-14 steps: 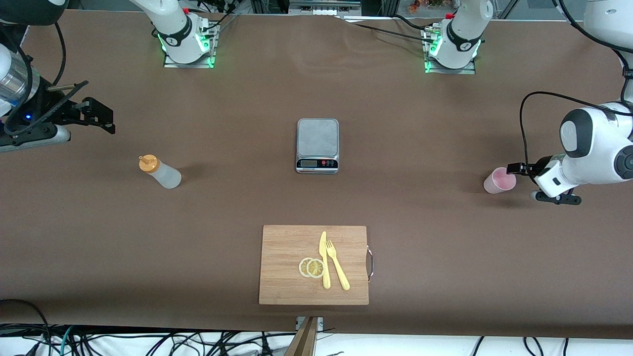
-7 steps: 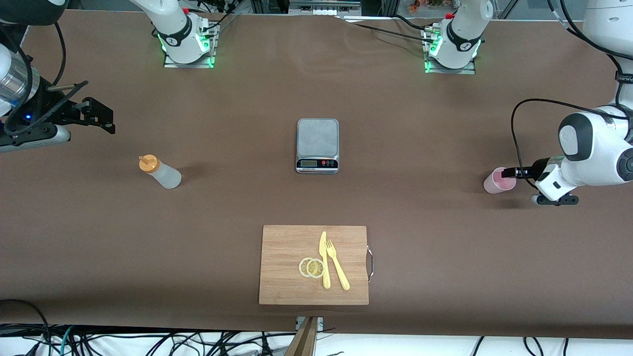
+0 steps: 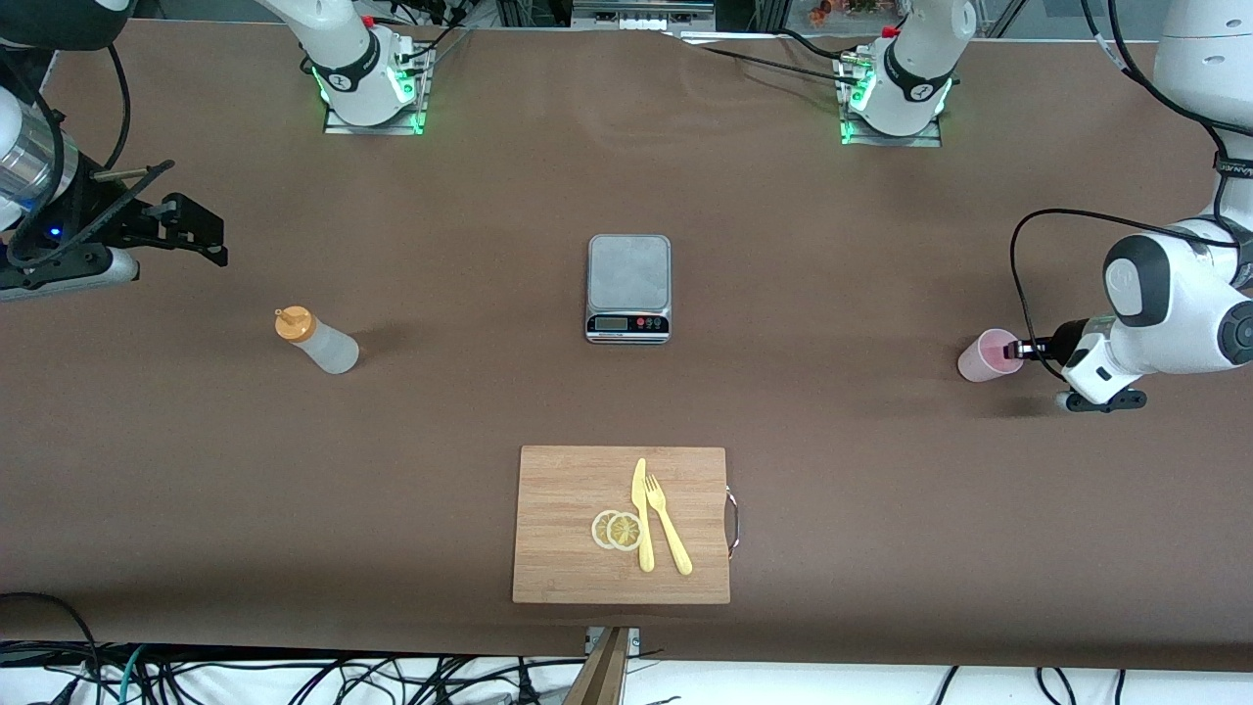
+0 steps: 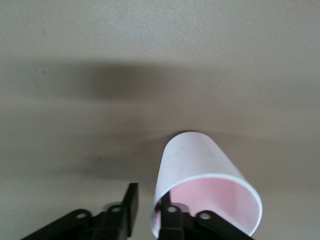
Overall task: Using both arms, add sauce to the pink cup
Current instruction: 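Carry the pink cup with the left gripper onto the scale, then release the cup with the left gripper while the right gripper reaches the bottle, then close the right gripper around the white squeeze bottle, then lift the bottle with the right gripper and carry it over the cup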
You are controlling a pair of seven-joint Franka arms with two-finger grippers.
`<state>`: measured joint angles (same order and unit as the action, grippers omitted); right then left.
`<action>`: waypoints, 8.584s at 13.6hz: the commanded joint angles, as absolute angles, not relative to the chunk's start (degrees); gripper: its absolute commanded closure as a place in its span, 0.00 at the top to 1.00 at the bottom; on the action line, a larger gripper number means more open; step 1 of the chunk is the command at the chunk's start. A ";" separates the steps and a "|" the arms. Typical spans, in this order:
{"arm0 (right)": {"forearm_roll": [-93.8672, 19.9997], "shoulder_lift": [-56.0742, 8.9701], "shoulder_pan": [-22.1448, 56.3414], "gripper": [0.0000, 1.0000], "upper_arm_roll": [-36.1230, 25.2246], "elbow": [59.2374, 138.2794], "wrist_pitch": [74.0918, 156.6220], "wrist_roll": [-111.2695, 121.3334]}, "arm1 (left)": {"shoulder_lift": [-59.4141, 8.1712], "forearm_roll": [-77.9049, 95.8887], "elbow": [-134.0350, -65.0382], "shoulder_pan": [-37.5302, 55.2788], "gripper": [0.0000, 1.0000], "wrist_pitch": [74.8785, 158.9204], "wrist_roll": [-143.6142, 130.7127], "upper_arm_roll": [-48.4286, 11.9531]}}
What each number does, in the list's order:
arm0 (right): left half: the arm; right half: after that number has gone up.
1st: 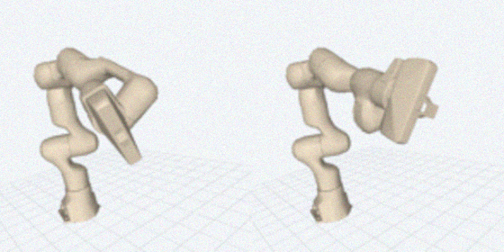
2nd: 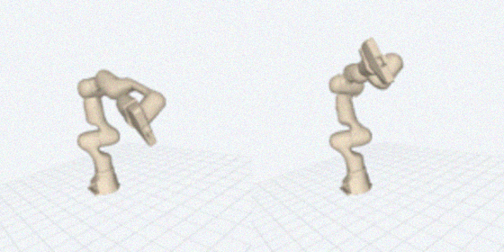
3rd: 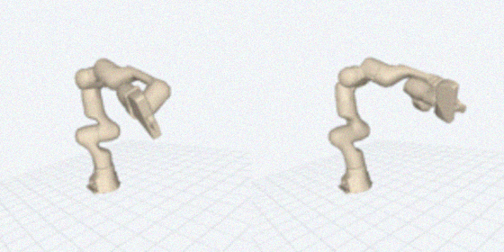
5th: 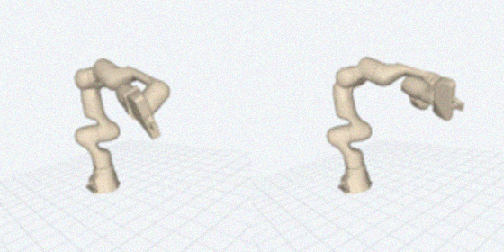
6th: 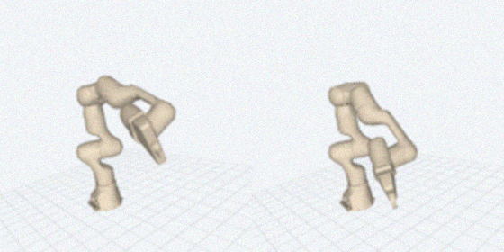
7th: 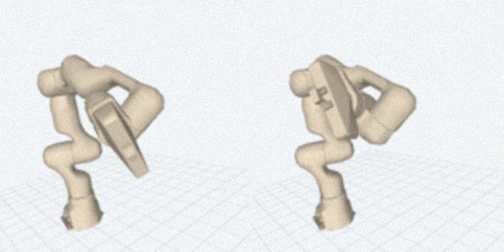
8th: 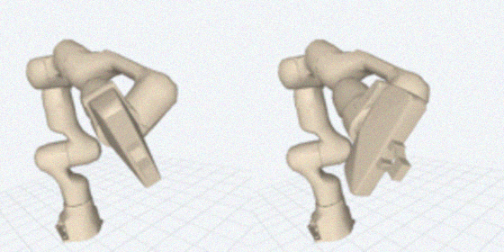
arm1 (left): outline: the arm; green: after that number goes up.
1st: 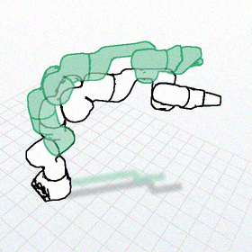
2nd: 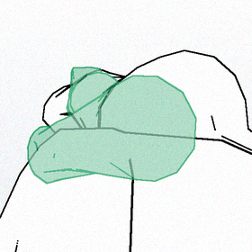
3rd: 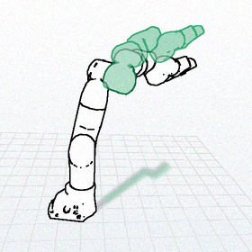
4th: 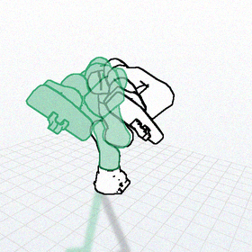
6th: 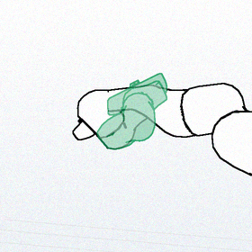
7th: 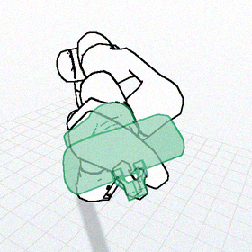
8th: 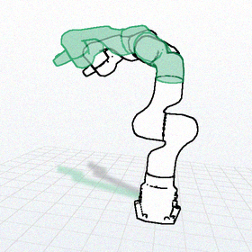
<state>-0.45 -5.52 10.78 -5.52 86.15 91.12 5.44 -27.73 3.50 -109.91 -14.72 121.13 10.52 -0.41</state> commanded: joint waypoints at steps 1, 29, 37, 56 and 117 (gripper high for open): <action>-0.88 -5.36 10.72 1.00 -5.45 85.87 91.23 5.10 | -28.21 4.92 -108.54 -14.68 0.00 119.01 9.67 -0.70; -1.05 -5.36 10.11 1.00 -5.80 85.96 91.14 5.10 | -33.74 3.96 -97.11 18.45 0.00 118.65 -42.01 -29.53; -1.05 -5.36 9.49 1.00 -5.80 86.22 91.05 5.18 | -34.72 1.07 -98.26 19.95 0.00 119.44 -43.06 -28.92; -8.60 -7.90 8.53 1.00 -6.06 86.75 86.31 46.19 | -21.88 1.58 -75.25 12.32 1.00 88.16 -42.54 -29.88; -27.98 -26.47 11.14 0.29 -5.36 91.06 96.86 103.15 | 0.88 -1.76 -95.71 -5.45 1.00 93.34 6.42 -4.92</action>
<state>-32.26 -30.19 7.16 -4.76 89.92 96.29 110.41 1.63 -1.47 -97.12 -5.15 93.44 5.98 -4.28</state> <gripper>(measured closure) 0.621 0.000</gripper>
